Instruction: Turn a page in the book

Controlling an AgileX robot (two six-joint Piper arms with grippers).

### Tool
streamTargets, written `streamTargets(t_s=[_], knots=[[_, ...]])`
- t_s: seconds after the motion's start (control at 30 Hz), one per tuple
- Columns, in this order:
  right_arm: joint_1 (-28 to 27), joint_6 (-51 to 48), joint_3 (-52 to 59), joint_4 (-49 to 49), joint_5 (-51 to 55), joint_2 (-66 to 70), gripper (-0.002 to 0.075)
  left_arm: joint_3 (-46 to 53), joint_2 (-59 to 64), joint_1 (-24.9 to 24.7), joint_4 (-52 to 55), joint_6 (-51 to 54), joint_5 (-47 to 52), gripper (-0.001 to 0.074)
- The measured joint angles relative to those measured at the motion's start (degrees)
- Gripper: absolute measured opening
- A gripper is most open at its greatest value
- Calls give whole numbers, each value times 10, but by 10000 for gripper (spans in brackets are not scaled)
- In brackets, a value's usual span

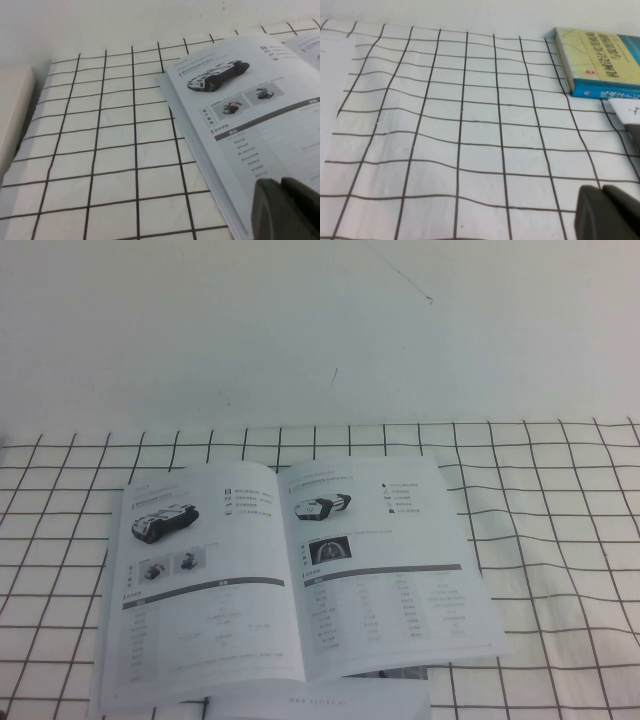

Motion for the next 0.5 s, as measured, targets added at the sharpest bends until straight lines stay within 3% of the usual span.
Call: streamTargets(t_s=[0.27,0.37,0.5], knots=[[0,0,0,-1,-41,0,-2,1,0,0,48,10,-20,-3],[0,0,0,-1,-106,0,-2,4,0,0,54,11,-102,-3],[0,0,0,-1,-231,0,-2,4,0,0,58,11,-292,-3]])
